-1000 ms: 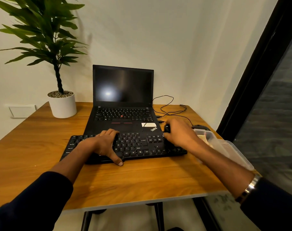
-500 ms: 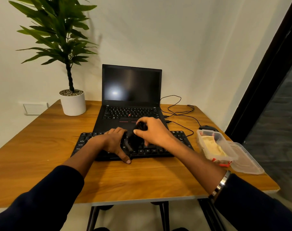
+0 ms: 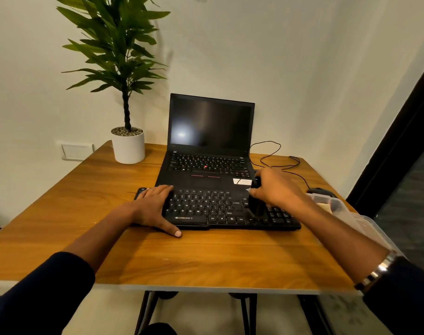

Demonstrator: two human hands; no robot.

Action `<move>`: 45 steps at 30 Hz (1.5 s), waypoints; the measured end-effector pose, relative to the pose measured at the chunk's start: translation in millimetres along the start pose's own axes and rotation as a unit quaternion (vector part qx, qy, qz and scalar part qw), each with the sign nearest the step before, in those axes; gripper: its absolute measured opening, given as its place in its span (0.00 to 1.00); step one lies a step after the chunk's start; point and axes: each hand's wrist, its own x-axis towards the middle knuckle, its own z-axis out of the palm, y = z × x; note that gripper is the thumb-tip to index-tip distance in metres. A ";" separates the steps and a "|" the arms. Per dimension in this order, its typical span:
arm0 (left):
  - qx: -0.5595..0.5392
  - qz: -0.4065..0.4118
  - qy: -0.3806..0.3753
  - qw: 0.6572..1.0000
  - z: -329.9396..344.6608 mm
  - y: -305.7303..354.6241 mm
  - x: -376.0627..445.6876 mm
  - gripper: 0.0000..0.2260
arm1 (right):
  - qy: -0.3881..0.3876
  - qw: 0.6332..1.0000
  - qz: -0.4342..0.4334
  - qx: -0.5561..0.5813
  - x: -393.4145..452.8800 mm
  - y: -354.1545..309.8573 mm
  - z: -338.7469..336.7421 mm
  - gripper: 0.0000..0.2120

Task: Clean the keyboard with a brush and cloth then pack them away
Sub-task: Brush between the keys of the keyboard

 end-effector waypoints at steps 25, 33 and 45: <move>-0.086 -0.020 0.070 0.994 19.1 -35.8 -19.0 0.74 | -0.038 0.984 -0.070 0.159 14.7 -67.0 37.5 0.15; -0.063 0.003 0.068 0.996 17.0 -13.0 -18.4 0.72 | -0.125 0.975 0.003 0.182 5.8 -20.8 22.9 0.18; -0.130 0.125 0.105 0.978 41.6 73.9 -8.6 0.35 | -0.276 0.928 0.009 0.252 -14.7 5.8 40.7 0.27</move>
